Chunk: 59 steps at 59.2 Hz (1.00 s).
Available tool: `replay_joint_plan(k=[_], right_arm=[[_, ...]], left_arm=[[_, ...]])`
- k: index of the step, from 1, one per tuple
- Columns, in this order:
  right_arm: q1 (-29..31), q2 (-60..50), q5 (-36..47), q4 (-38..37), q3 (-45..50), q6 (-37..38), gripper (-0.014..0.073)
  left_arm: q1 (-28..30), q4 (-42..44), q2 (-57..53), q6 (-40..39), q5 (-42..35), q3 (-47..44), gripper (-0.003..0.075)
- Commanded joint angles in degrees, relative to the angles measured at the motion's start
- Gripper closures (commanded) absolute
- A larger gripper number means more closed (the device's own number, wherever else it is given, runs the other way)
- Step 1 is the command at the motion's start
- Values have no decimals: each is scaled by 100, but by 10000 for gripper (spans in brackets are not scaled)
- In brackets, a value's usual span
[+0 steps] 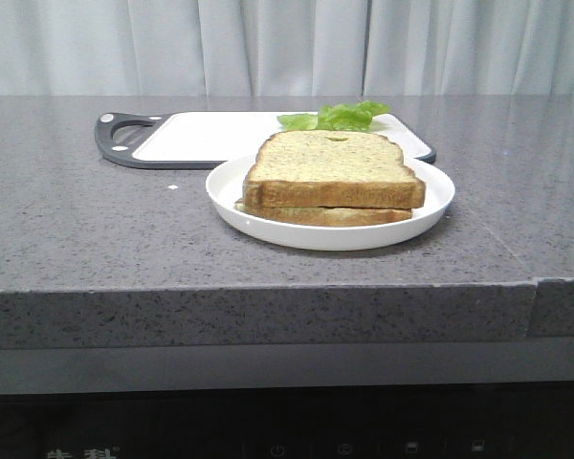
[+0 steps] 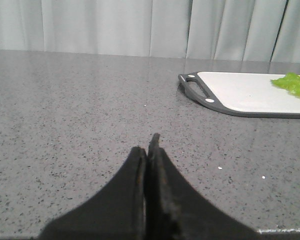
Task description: Left arm grabs bread, right arm adds lettuce
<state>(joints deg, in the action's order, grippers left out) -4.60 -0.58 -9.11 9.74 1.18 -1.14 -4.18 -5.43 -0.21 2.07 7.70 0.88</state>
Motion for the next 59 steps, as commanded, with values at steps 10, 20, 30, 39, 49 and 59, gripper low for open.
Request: replay_joint_plan(k=[10, 20, 30, 39, 49, 59], right_arm=[[50, 363, -224, -55, -1457, 1, 654], [50, 1537, -386, -55, -2560, 1, 654], [50, 2261, -373, -55, -3029, 1, 654], [50, 2316, -299, -55, -3049, 1, 576], [50, 2316, -299, -55, -3049, 1, 270], [50, 2316, -299, -55, -3049, 1, 215]], left_arm=[[11, 306, 822, -8, 318, 1731, 741], [11, 306, 2352, -8, 361, 2793, 741], [11, 296, 3053, -8, 342, 3232, 741], [11, 296, 3067, -8, 311, 3232, 659], [11, 306, 3067, -8, 358, 3202, 229], [11, -254, 3067, -8, 363, 3214, 121]])
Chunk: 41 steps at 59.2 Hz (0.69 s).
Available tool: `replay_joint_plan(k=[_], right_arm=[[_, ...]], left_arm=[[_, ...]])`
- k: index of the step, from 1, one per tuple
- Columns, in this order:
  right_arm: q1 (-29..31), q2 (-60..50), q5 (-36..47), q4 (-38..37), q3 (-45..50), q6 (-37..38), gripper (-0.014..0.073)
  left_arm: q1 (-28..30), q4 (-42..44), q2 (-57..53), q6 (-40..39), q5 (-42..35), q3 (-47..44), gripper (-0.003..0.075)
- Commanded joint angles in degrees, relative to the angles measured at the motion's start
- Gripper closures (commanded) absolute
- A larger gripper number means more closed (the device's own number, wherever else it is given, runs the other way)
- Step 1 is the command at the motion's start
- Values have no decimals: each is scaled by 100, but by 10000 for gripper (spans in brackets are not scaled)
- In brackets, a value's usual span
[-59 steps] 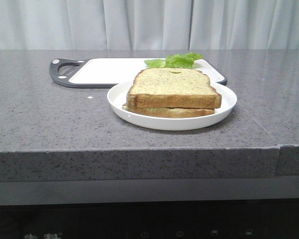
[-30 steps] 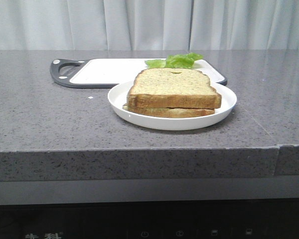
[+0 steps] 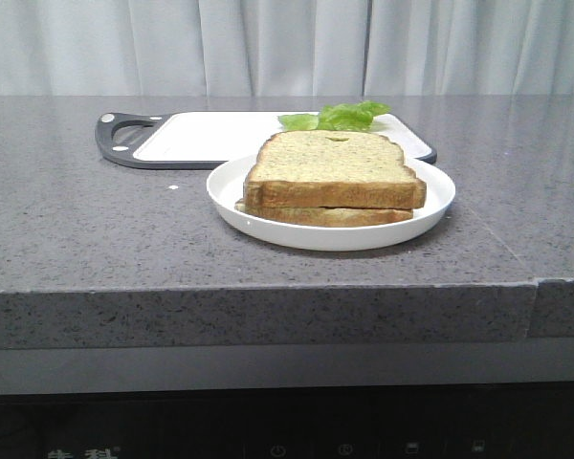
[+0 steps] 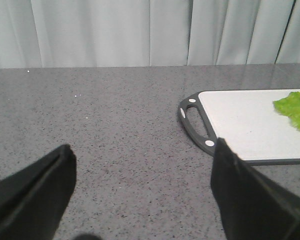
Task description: Left arm grabs bread, right arm adds lettuce
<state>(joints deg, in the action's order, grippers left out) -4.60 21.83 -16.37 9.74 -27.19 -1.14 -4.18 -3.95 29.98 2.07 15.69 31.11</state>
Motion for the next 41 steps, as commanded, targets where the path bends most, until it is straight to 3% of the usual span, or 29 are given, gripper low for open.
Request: replay_joint_plan(k=[1, 9, 19, 41], right_arm=[[50, 75, 432, -55, -212, 1, 215], [50, 75, 432, -55, -212, 1, 215], [50, 75, 432, -55, -212, 1, 215], [50, 75, 427, -55, -212, 1, 215]], left_arm=[[11, -491, 71, -8, -407, 203, 121], [-202, -1072, 624, -8, 373, 672, 121], [-963, -1654, 1981, -8, 1371, 1729, 121], [-2857, -1913, 4976, -8, 1717, 3728, 121]])
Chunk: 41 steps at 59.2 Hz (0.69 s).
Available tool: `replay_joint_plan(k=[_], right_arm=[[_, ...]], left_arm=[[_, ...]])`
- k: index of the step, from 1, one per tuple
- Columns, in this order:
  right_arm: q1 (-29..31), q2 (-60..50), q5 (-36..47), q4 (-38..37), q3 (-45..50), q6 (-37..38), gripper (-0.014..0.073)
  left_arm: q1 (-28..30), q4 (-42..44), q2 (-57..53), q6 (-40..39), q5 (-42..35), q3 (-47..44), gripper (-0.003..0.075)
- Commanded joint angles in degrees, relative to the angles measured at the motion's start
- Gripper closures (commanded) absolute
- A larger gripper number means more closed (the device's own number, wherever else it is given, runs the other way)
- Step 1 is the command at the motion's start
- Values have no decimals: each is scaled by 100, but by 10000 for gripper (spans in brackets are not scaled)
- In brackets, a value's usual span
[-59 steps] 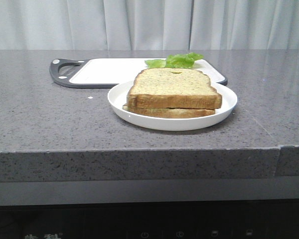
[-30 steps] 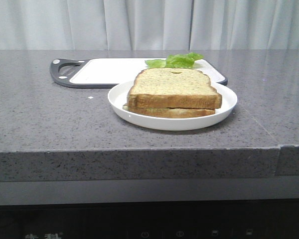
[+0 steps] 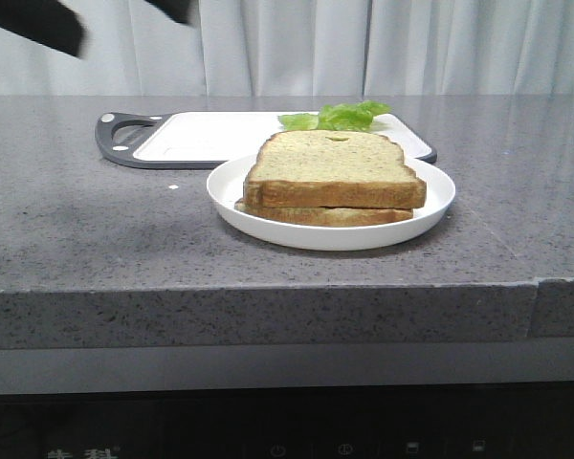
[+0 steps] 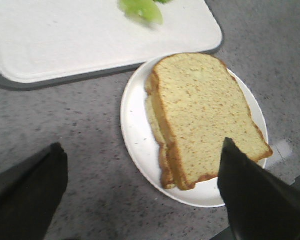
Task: Left arm grabs bread, right arm adds lettuce
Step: 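Move the left gripper down over the plate to the top bread slice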
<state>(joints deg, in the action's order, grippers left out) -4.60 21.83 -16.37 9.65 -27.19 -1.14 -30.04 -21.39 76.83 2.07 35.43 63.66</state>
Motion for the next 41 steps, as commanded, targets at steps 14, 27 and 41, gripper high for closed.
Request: replay_joint_plan(k=[14, 27, 41], right_arm=[[50, 75, 405, -45, -212, 1, 215], [50, 75, 304, -45, -212, 1, 215], [50, 75, 304, -45, -212, 1, 215]], left_arm=[[-552, -179, 1533, -8, -102, 1295, 121], [-552, -179, 2042, -8, -23, 1606, 122], [-552, -132, 2065, -8, -15, 1606, 374]])
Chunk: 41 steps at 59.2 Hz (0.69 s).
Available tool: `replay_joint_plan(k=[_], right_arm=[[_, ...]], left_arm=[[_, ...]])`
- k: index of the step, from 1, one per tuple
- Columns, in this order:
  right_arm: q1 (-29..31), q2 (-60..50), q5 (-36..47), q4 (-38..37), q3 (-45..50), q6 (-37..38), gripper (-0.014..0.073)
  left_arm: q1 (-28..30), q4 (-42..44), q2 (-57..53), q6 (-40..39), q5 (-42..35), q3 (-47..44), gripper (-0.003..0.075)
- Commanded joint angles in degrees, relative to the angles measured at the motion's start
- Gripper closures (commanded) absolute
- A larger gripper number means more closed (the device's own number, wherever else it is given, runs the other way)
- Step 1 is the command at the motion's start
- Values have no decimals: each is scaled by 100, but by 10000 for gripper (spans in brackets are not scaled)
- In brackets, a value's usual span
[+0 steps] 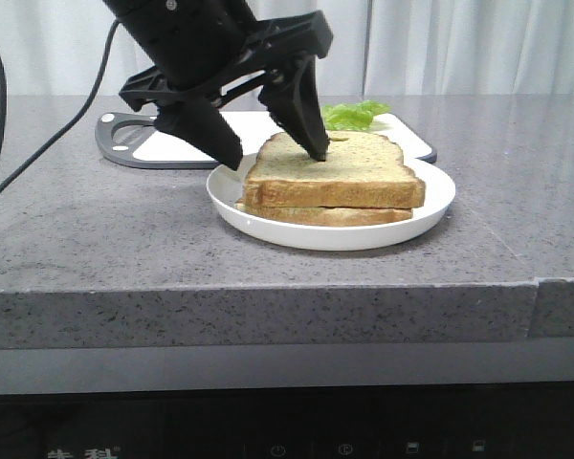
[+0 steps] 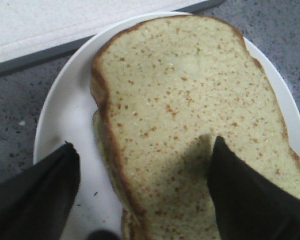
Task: Left arm grabs bread, right arm adds lettuce
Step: 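Move the left gripper down over the plate to the top bread slice, then grasp the top bread slice with the left gripper and lift it off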
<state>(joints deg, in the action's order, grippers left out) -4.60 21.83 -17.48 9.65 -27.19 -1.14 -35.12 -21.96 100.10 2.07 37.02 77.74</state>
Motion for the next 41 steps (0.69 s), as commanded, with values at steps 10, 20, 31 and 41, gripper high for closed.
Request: replay_joint_plan(k=[10, 20, 31, 41], right_arm=[[50, 75, 416, -45, -212, 1, 215], [50, 75, 416, -45, -212, 1, 215], [50, 75, 416, -45, -212, 1, 215], [50, 75, 416, -45, -212, 1, 215]], left_arm=[[-31, -75, -263, -8, -161, 198, 651], [-31, -75, -263, -8, -92, 198, 741], [-31, -85, -404, -8, -92, 198, 741], [-31, -110, -757, -8, -210, 198, 741]])
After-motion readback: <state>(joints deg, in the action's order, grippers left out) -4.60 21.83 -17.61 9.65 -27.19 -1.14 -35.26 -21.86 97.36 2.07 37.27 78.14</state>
